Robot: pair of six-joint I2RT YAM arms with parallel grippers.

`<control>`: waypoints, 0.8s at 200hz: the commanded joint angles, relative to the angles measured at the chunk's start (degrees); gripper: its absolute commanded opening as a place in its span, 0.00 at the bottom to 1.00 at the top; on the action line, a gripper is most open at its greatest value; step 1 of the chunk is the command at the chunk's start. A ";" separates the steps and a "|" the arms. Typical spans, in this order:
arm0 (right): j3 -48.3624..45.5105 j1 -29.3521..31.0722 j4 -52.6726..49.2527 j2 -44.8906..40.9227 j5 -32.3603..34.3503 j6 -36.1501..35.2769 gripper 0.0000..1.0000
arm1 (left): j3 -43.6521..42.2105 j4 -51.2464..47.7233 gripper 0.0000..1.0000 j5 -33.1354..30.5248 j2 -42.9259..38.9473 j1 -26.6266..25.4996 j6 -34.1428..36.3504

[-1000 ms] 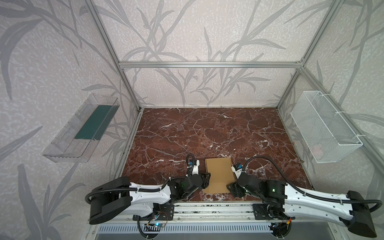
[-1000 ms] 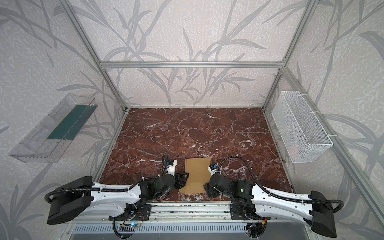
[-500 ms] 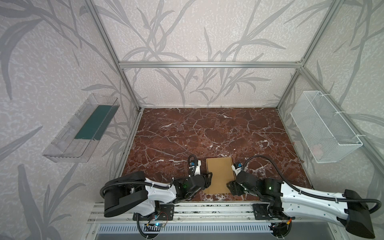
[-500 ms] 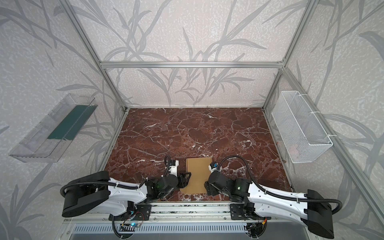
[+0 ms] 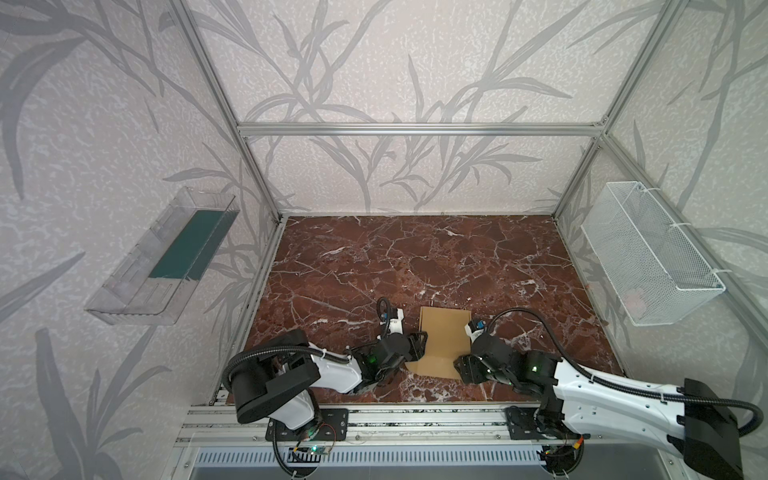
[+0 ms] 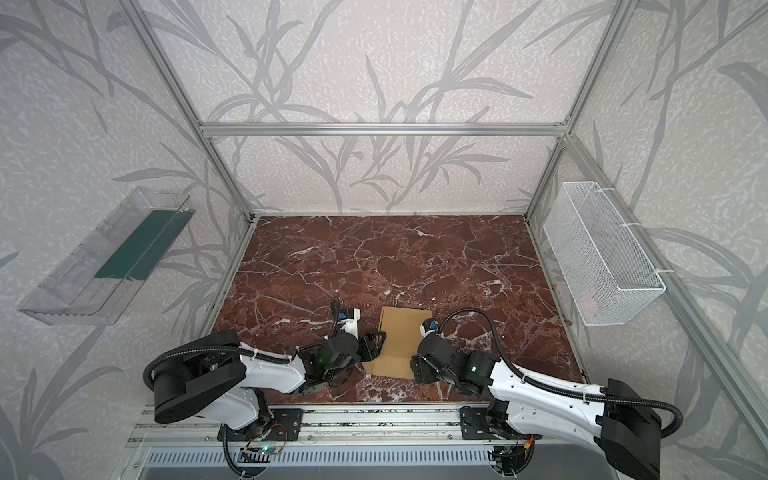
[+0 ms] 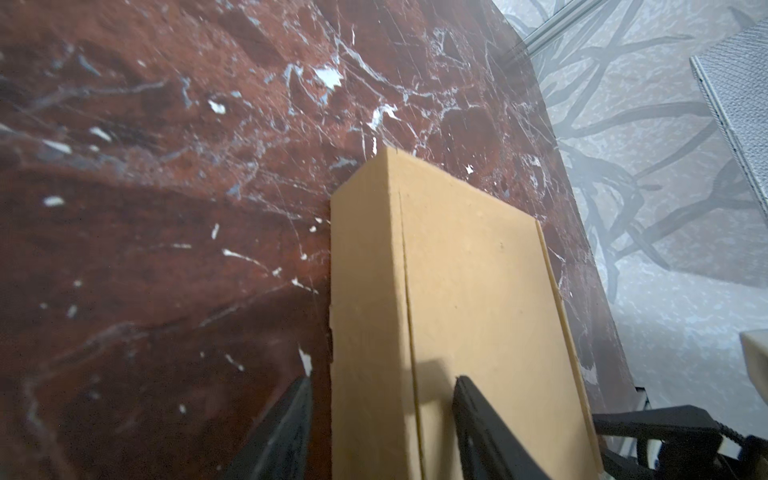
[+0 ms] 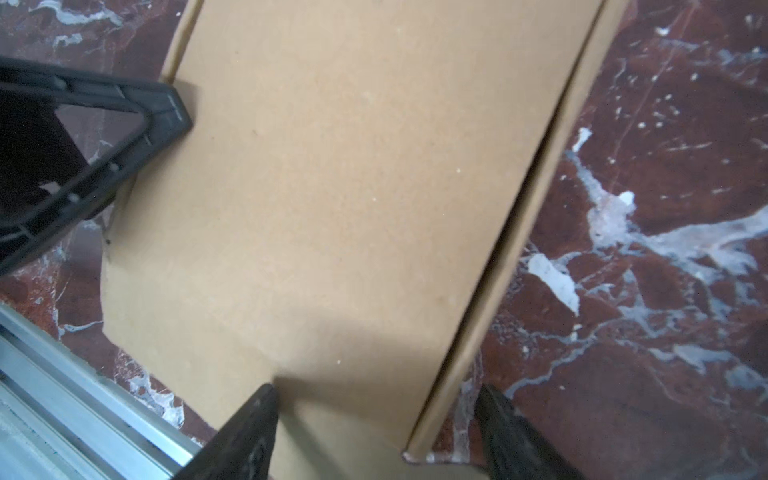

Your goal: Fold the paper box

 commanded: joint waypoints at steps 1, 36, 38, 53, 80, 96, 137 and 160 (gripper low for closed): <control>1.32 -2.13 -1.40 0.24 -0.76 -1.67 0.75 | 1.37 -6.54 0.56 2.00 -1.96 2.68 3.06; 1.39 -2.68 -4.03 -2.25 -1.02 -1.35 0.75 | 2.75 -22.09 0.59 -3.43 -14.01 3.04 5.08; 1.44 -2.70 -4.17 -2.43 -1.14 -1.33 0.75 | 2.80 -23.15 0.59 -3.78 -14.65 3.06 4.89; 1.46 -2.71 -5.50 -4.16 -1.24 -1.11 0.75 | 2.66 -29.21 0.60 -5.46 -19.43 3.04 3.52; 1.97 -2.71 -8.73 -8.11 -0.98 -1.33 0.76 | 2.58 -36.54 0.60 -3.44 -24.05 2.95 0.07; 2.58 -2.71 -10.24 -9.82 -1.53 -1.15 0.76 | 3.26 -38.56 0.59 0.13 -23.98 2.86 -1.12; 2.57 -2.73 -9.09 -8.38 -5.28 -0.33 0.76 | 5.87 -35.73 0.58 4.75 -18.06 0.87 -2.76; 1.58 -2.70 -7.39 -7.55 -7.23 0.67 0.76 | 6.84 -33.96 0.58 4.73 -15.10 -0.77 -3.42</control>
